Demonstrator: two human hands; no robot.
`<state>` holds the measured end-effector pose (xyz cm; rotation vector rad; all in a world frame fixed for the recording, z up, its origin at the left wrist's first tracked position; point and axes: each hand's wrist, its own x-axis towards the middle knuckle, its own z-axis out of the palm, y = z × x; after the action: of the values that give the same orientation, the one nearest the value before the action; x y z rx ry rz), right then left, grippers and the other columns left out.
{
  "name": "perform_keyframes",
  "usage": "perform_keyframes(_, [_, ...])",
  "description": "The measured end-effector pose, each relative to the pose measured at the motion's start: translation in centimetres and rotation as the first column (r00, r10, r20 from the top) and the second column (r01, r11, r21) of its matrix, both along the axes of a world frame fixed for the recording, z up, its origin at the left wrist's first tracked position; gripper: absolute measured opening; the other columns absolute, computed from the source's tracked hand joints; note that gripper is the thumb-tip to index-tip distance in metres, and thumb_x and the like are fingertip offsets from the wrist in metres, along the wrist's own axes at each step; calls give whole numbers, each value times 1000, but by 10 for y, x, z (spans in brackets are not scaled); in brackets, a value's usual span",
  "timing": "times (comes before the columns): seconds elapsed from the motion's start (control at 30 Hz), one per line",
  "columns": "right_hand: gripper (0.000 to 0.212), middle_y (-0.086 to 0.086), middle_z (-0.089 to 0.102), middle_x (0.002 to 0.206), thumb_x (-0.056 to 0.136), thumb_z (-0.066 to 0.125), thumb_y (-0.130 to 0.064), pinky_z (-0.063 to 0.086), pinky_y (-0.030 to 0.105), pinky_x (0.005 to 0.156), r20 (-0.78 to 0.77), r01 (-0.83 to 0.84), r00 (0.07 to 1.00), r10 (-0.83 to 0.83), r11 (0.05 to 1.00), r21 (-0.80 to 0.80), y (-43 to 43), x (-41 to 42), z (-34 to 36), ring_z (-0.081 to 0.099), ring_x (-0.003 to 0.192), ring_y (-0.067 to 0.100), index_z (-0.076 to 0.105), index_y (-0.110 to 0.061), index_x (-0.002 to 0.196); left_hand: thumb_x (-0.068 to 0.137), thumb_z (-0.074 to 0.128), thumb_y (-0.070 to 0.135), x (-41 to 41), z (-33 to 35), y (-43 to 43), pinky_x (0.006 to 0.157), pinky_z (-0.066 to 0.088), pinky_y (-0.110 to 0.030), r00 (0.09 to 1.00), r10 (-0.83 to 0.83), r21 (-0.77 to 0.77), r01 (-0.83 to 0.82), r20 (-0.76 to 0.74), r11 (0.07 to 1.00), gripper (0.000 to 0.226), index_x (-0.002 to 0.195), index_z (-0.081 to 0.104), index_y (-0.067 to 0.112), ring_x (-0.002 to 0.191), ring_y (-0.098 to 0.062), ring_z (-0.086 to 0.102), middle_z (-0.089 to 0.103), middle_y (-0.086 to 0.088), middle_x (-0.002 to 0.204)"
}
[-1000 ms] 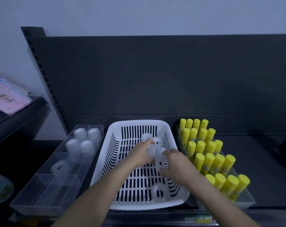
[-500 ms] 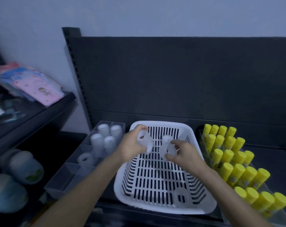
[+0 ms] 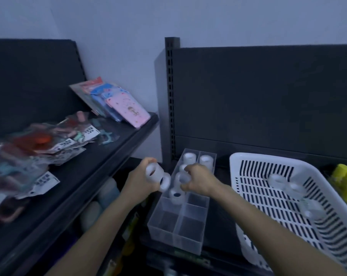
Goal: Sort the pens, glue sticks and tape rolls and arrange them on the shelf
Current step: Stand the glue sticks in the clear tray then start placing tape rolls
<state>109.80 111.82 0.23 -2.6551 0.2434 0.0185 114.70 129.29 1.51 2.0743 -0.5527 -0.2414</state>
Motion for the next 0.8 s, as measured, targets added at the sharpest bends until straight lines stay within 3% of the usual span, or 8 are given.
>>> perform_keyframes(0.17, [27,9,53,92,79,67,-27,45,33,67,-114,-9,993,-6,991,-133,14,25,-16,57,86,25,54,-6,91,60,55,32,14,-6,17,66,37,-11,999,-43,-35,42,-33,999,57,115,42,28,83,5,49,50,20,92])
perform_keyframes(0.27, [26,10,56,95,81,66,-27,49,34,72,-124,-20,992,-2,983,-182,16,28,-18,60,91,27,55,-5,90,66,64,23,21,-13,20,65,38,-13,998,-47,-33,46,-36,998,56,119,44,26,82,4,51,51,18,92])
perform_keyframes(0.4, [35,12,61,107,82,65,-25,53,39,83,-112,-29,994,3,972,-232,15,29,-24,61,96,27,60,-1,107,75,67,3,28,-23,15,65,39,-11,995,-71,-48,67,-70,997,59,126,44,21,84,4,52,52,18,94])
perform_keyframes(0.6, [31,15,66,102,84,61,-26,52,36,76,-84,-67,996,43,950,-305,17,26,-36,62,93,30,62,-1,103,75,66,-1,32,-29,7,64,42,-14,995,-56,-49,52,-78,997,61,125,44,25,84,-2,53,53,5,101])
perform_keyframes(0.7, [33,11,64,103,83,64,-30,52,35,78,-40,-20,999,12,975,-220,13,21,-27,62,95,26,61,-4,103,74,67,-1,31,-30,5,66,44,-16,995,-61,-58,57,-77,997,59,122,45,26,83,-3,54,54,5,101])
perform_keyframes(0.8, [47,5,62,111,77,73,-36,49,31,84,60,34,998,-34,999,6,5,10,-7,58,99,17,59,-9,113,73,70,1,30,-30,1,69,44,-17,992,-84,-108,74,-92,991,57,116,45,30,87,-6,54,54,7,100])
